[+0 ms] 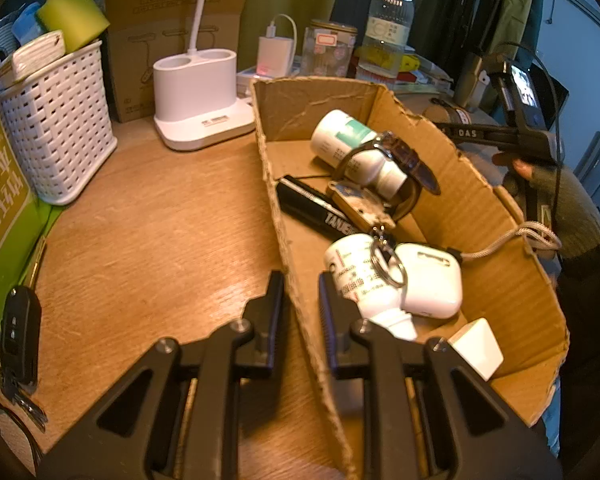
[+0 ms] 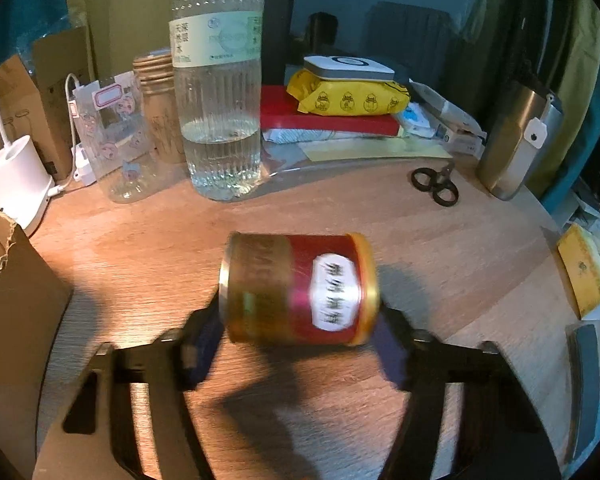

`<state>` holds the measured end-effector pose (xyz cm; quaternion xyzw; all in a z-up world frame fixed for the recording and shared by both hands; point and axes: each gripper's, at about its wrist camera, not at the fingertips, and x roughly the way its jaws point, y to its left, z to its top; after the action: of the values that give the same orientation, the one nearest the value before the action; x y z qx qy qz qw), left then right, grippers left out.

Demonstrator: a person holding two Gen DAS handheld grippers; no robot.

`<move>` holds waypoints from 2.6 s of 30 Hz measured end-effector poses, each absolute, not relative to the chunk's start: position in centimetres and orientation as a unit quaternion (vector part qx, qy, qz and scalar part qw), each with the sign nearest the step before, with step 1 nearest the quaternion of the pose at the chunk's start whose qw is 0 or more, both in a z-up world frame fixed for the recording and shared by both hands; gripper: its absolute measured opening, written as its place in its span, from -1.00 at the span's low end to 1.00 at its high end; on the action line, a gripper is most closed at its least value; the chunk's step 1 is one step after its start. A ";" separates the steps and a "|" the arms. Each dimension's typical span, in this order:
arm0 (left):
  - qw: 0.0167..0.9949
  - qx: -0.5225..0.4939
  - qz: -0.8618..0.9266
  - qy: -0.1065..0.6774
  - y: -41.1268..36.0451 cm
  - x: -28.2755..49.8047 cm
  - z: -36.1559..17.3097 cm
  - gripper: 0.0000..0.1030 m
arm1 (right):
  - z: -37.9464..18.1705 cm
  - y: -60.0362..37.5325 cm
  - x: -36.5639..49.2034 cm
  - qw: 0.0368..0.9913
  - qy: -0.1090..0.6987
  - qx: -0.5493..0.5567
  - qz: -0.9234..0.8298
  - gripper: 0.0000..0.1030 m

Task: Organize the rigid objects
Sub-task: 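Close the right gripper around the red-gold tin can, then lift and carry the tin can with the right gripper over the box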

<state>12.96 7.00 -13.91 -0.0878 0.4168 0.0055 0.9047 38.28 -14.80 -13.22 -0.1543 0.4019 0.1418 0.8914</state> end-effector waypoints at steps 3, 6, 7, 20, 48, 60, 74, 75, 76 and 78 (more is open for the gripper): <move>0.905 -0.088 0.006 0.417 7.0 13.0 -13.9 -0.64 | -13.1 -14.8 38.1 0.893 0.400 -0.151 0.143 0.26; 0.905 -0.088 0.006 0.417 7.0 13.0 -13.9 -0.64 | -12.9 -14.7 37.9 0.894 0.397 -0.151 0.145 0.26; 0.905 -0.088 0.006 0.417 7.0 13.0 -13.9 -0.64 | -12.8 -14.7 37.8 0.894 0.396 -0.151 0.146 0.26; 0.905 -0.088 0.005 0.417 7.0 13.0 -13.9 -0.63 | -11.1 -14.2 34.6 0.900 0.372 -0.153 0.166 0.26; 0.905 -0.088 0.005 0.417 7.0 13.0 -13.9 -0.63 | -4.9 -9.9 23.4 0.902 0.296 -0.170 0.265 0.26; 0.905 -0.088 0.005 0.417 7.0 13.0 -13.9 -0.63 | -4.1 -8.3 19.7 0.894 0.281 -0.181 0.299 0.26; 0.905 -0.088 0.005 0.417 7.1 13.0 -13.9 -0.63 | -4.7 -5.5 17.5 0.875 0.284 -0.195 0.340 0.26; 0.905 -0.088 0.005 0.417 7.0 13.0 -13.9 -0.63 | -4.9 -5.3 17.4 0.873 0.286 -0.195 0.343 0.26; 0.905 -0.088 0.005 0.417 7.0 13.0 -13.9 -0.63 | -5.0 -5.1 17.3 0.872 0.287 -0.196 0.345 0.26; 0.905 -0.088 0.005 0.417 7.0 13.0 -13.9 -0.63 | -5.3 -4.7 17.1 0.869 0.289 -0.200 0.349 0.26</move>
<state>13.02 7.02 -13.89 -0.0880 0.4171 0.0053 0.9046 17.10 -4.69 -5.34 -0.2000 0.2890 0.3487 0.8689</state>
